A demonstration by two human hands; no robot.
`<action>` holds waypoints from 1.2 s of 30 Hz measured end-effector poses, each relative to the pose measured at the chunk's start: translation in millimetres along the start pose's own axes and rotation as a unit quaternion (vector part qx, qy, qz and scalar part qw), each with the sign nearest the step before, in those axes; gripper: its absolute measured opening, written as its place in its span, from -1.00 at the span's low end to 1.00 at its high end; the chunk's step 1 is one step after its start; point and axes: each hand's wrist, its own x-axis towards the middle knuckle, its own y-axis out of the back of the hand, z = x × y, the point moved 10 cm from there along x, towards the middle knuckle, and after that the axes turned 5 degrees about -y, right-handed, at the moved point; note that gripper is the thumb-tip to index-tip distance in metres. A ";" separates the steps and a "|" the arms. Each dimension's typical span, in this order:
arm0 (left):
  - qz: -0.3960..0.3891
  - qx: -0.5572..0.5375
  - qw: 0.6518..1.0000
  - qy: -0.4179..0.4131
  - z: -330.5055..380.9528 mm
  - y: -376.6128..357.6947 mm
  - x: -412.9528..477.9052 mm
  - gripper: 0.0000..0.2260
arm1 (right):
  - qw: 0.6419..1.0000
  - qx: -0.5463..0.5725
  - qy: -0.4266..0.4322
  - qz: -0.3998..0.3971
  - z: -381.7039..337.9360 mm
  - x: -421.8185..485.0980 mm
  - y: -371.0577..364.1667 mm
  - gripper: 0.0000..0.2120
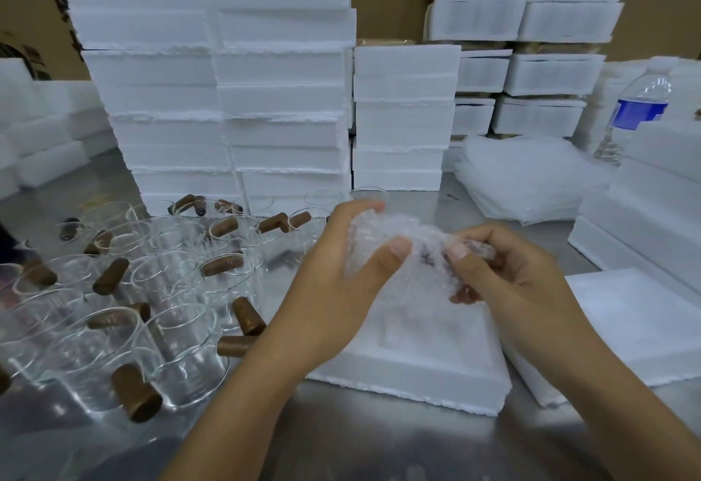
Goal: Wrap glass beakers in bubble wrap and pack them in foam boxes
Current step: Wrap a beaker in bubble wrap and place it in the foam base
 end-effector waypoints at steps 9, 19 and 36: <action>-0.060 -0.051 0.992 0.098 -15.4 0.0 -3.1 -0.73 | 0.993 -0.106 0.015 -0.059 7.9 -1.6 -16.6 -0.71; -0.022 -0.016 0.991 0.130 -36.9 7.0 -4.2 -0.57 | 0.975 -0.200 0.021 -0.097 15.6 -4.0 -27.1 -0.86; -0.030 0.165 0.984 0.059 -34.0 11.8 3.5 -0.73 | 0.964 -0.250 0.022 -0.091 16.4 -1.0 -23.8 -0.93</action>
